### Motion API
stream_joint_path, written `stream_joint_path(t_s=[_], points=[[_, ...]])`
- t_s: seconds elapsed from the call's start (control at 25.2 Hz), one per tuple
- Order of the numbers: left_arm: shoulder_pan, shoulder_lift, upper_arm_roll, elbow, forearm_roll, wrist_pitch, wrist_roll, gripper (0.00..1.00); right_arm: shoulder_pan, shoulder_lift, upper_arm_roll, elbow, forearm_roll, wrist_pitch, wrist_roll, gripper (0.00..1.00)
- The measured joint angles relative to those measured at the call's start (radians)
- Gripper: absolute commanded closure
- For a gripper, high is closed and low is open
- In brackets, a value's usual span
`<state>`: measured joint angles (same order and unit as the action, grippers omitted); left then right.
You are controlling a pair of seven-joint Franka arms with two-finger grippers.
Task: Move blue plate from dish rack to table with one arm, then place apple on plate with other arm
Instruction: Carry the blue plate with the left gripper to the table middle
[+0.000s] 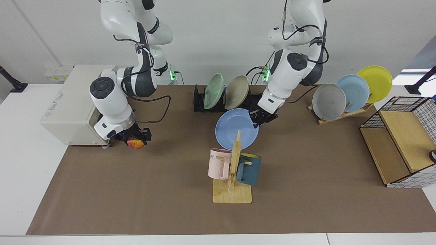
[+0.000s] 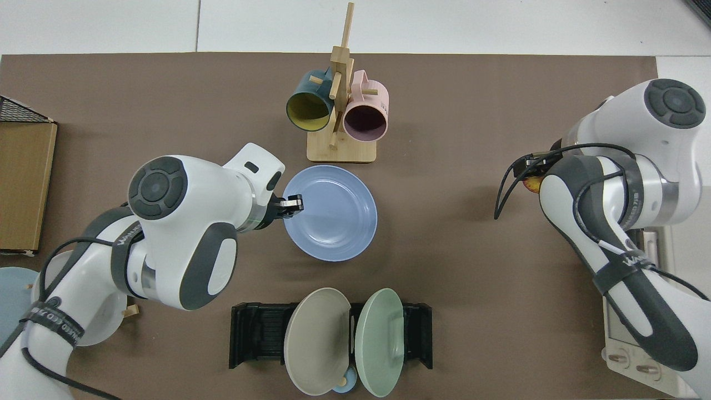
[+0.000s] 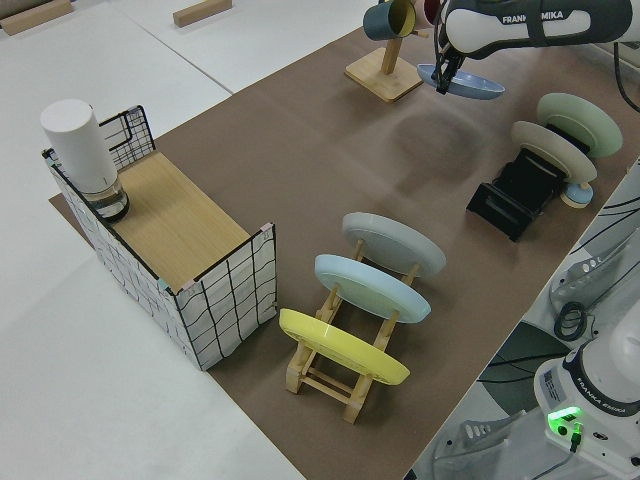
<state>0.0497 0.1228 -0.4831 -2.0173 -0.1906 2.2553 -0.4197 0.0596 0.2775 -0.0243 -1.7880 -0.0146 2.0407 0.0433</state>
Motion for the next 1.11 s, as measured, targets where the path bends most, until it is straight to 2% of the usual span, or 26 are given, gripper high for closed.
stream_joint_path(t_s=[0.28, 0.91, 0.99, 1.11], points=[[-0.05, 0.056, 0.0, -0.026, 0.0, 0.074, -0.009, 1.0, 0.0, -0.012, 0.0, 0.023, 0.0, -0.039, 0.0, 1.0], [-0.099, 0.066, -0.001, -0.095, 0.0, 0.164, -0.043, 1.0, 0.001, -0.021, 0.002, 0.04, 0.0, -0.056, 0.0, 1.0], [-0.1, 0.066, -0.001, -0.096, 0.0, 0.168, -0.043, 0.66, 0.002, -0.022, 0.002, 0.041, 0.0, -0.058, 0.0, 1.0], [-0.102, 0.066, -0.001, -0.097, 0.0, 0.171, -0.042, 0.08, 0.01, -0.023, 0.002, 0.041, 0.0, -0.06, 0.0, 1.0]])
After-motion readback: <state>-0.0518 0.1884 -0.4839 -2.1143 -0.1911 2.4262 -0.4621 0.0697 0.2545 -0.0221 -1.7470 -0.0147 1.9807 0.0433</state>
